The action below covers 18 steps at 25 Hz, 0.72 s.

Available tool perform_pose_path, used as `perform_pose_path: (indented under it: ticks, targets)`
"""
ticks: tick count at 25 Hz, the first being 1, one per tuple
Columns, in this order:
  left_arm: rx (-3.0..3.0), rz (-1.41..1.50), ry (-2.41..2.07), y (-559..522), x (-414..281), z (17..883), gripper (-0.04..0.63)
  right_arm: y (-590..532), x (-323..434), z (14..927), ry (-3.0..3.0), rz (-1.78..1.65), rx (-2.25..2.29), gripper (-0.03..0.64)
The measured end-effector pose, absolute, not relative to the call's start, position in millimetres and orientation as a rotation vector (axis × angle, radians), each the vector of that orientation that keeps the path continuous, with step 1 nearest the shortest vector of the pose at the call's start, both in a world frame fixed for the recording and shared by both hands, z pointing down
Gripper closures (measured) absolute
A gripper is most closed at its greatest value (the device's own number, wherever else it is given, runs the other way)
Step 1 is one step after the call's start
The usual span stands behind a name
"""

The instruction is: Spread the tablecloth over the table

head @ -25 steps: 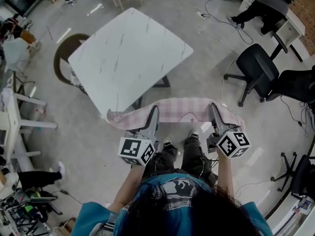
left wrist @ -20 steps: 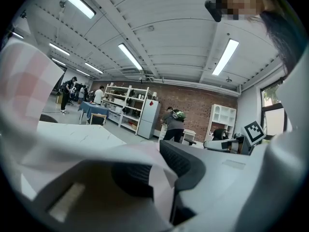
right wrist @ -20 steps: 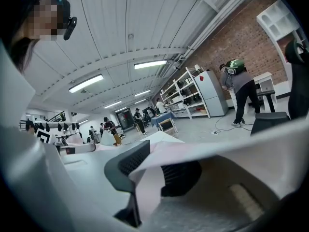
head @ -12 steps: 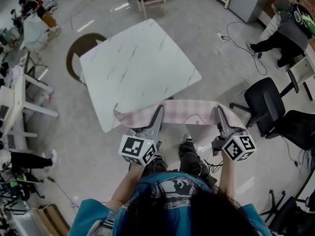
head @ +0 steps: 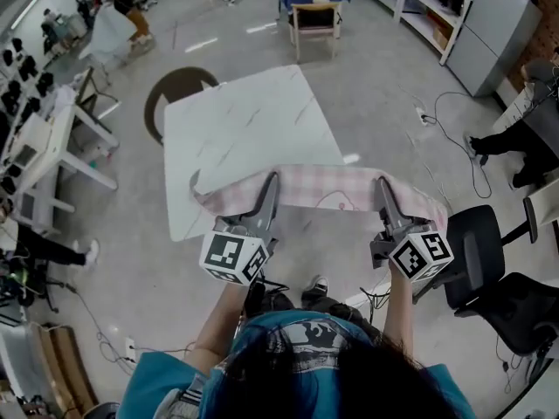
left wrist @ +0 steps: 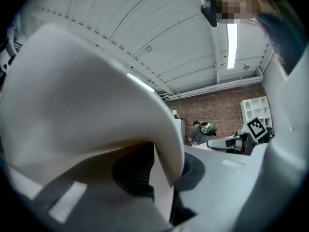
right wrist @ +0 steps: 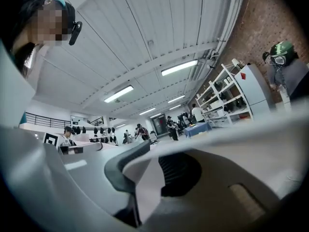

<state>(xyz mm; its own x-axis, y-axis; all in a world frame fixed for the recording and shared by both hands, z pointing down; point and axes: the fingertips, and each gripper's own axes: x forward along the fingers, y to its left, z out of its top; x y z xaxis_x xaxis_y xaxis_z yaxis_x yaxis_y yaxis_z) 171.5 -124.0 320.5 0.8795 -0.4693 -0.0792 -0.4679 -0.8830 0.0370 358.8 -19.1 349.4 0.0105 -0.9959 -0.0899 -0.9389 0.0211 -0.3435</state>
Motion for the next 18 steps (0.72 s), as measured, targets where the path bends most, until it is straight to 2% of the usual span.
perform_pose_path:
  ticks: [7, 18]
  targets:
    - [3.078, -0.242, -0.919, -165, 188, 281, 0.538, -79, 384, 303, 2.138, -0.117, -1.847, 0.554]
    - [3.142, -0.221, -1.217, -260, 153, 219, 0.529, -210, 357, 239, 2.327, -0.023, -1.633, 0.552]
